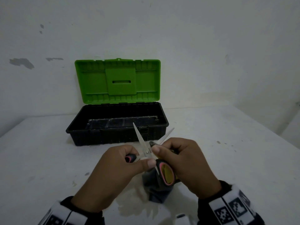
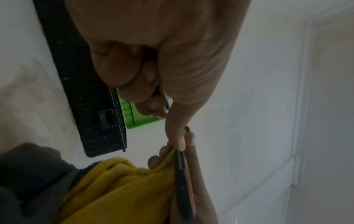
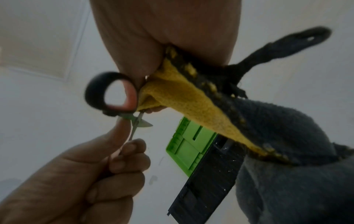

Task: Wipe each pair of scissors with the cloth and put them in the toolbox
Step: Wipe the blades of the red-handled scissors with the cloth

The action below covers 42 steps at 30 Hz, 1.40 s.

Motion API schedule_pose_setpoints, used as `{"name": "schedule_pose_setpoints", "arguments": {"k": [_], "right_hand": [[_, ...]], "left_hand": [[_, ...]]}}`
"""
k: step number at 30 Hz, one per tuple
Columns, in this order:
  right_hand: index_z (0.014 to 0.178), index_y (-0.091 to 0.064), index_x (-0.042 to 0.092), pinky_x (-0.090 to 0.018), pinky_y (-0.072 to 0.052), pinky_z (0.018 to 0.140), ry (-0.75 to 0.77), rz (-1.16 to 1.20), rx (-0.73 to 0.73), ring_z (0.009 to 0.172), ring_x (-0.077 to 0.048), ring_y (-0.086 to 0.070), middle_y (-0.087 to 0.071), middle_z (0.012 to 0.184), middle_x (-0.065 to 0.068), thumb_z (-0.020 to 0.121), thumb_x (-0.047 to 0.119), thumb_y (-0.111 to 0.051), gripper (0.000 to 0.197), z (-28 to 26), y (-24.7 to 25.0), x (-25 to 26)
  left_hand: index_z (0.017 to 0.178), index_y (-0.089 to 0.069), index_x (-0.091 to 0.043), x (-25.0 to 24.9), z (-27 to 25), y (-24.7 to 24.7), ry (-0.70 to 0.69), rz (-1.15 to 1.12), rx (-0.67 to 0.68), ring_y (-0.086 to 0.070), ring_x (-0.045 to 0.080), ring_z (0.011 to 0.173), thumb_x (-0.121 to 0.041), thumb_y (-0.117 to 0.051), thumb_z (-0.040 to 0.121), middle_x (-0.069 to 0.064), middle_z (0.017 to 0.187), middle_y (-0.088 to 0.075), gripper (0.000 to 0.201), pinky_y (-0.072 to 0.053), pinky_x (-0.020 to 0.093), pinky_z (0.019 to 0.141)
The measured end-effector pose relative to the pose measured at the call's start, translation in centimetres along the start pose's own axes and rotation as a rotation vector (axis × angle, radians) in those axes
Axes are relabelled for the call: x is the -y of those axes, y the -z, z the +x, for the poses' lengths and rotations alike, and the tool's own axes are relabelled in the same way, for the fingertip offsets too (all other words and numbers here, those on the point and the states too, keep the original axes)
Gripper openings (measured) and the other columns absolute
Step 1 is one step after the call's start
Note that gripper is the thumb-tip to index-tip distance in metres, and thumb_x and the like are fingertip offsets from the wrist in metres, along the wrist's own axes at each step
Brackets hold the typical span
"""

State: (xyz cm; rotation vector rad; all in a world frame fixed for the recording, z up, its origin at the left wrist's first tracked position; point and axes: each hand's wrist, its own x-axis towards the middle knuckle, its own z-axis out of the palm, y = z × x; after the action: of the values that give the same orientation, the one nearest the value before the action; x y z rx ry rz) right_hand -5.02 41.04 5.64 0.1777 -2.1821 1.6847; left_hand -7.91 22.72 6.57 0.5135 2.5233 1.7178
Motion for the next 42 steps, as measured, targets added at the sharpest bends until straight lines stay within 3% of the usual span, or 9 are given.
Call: {"name": "schedule_pose_setpoints", "arguments": {"k": [3, 8, 13, 17, 21, 26, 30, 35, 42], "right_hand": [[0.065, -0.070, 0.008, -0.025, -0.050, 0.050, -0.033, 0.010, 0.034, 0.051, -0.015, -0.059, -0.066, 0.059, -0.009, 0.074, 0.045, -0.074, 0.038, 0.1, -0.2, 0.4], [0.062, -0.068, 0.009, -0.042, -0.055, 0.055, -0.031, 0.005, -0.132, 0.058, -0.042, -0.062, -0.067, 0.063, -0.019, 0.078, 0.043, -0.077, 0.039, 1.0, 0.8, -0.6], [0.059, -0.068, 0.016, -0.020, -0.048, 0.050, -0.023, 0.000, -0.087, 0.049, -0.012, -0.061, -0.066, 0.055, 0.000, 0.076, 0.040, -0.076, 0.030, 0.2, 0.0, -0.1], [0.063, -0.069, 0.007, -0.043, -0.053, 0.051, -0.035, 0.026, -0.183, 0.056, -0.043, -0.060, -0.066, 0.064, -0.022, 0.078, 0.042, -0.077, 0.039, 0.8, 0.6, -0.6], [0.061, -0.067, 0.007, -0.033, -0.052, 0.051, -0.029, 0.012, -0.154, 0.051, -0.025, -0.059, -0.064, 0.059, -0.015, 0.077, 0.043, -0.076, 0.041, 0.6, 0.5, 0.1], [0.058, -0.064, 0.008, -0.044, -0.060, 0.062, -0.024, 0.052, -0.234, 0.066, -0.044, -0.067, -0.064, 0.061, -0.025, 0.079, 0.040, -0.077, 0.040, 1.4, 1.4, -0.8], [0.061, -0.066, 0.004, -0.027, -0.051, 0.051, -0.029, 0.057, -0.142, 0.051, -0.024, -0.060, -0.066, 0.059, -0.018, 0.078, 0.036, -0.078, 0.038, 0.6, 0.6, -0.3], [0.057, -0.061, 0.006, -0.050, -0.055, 0.057, -0.044, 0.070, -0.233, 0.057, -0.047, -0.060, -0.060, 0.063, -0.033, 0.077, 0.041, -0.078, 0.044, 1.3, 1.3, -0.4], [0.055, -0.062, 0.011, -0.041, -0.055, 0.058, -0.059, 0.043, -0.244, 0.059, -0.035, -0.063, -0.064, 0.064, -0.026, 0.077, 0.042, -0.076, 0.041, 1.2, 1.7, -0.2]], "left_hand": [[0.056, -0.065, -0.031, -0.9, -0.3, 0.1, -0.013, -0.048, 0.064, -0.038, 0.001, 0.042, -0.042, -0.081, 0.063, -0.010, 0.046, -0.045, 0.021, -0.033, 0.013, 0.045], [0.059, -0.056, -0.017, 0.1, -0.1, 0.5, -0.030, 0.026, 0.018, -0.034, 0.006, 0.048, -0.054, -0.081, 0.058, -0.006, 0.051, -0.037, 0.045, -0.031, 0.020, 0.049], [0.058, -0.060, -0.023, 0.0, 0.0, 0.2, -0.031, 0.001, 0.032, -0.037, 0.005, 0.048, -0.053, -0.080, 0.058, -0.007, 0.050, -0.042, 0.036, -0.034, 0.022, 0.050], [0.066, -0.060, -0.011, 0.1, 0.2, 0.0, -0.063, 0.010, -0.007, -0.035, 0.007, 0.049, -0.056, -0.080, 0.056, -0.007, 0.052, -0.039, 0.050, -0.032, 0.025, 0.052], [0.059, -0.064, -0.026, -0.4, 0.2, 0.3, -0.057, -0.023, 0.029, -0.037, 0.003, 0.046, -0.050, -0.080, 0.056, -0.009, 0.047, -0.042, 0.030, -0.034, 0.017, 0.047], [0.060, -0.059, -0.015, 0.0, 0.2, 0.4, -0.060, -0.019, 0.031, -0.034, 0.004, 0.047, -0.050, -0.081, 0.058, -0.008, 0.049, -0.039, 0.041, -0.031, 0.017, 0.048], [0.055, -0.059, -0.024, -0.4, 0.3, 0.6, -0.064, -0.041, 0.065, -0.035, 0.003, 0.045, -0.047, -0.081, 0.057, -0.009, 0.047, -0.040, 0.033, -0.033, 0.015, 0.045], [0.056, -0.060, -0.025, -0.4, 0.4, 0.4, -0.075, -0.033, 0.058, -0.033, 0.003, 0.045, -0.051, -0.079, 0.056, -0.009, 0.047, -0.038, 0.032, -0.032, 0.014, 0.045], [0.055, -0.057, -0.023, -0.1, 0.5, 0.4, -0.080, -0.009, 0.070, -0.032, 0.004, 0.046, -0.049, -0.081, 0.058, -0.008, 0.048, -0.037, 0.035, -0.032, 0.015, 0.045]]}}
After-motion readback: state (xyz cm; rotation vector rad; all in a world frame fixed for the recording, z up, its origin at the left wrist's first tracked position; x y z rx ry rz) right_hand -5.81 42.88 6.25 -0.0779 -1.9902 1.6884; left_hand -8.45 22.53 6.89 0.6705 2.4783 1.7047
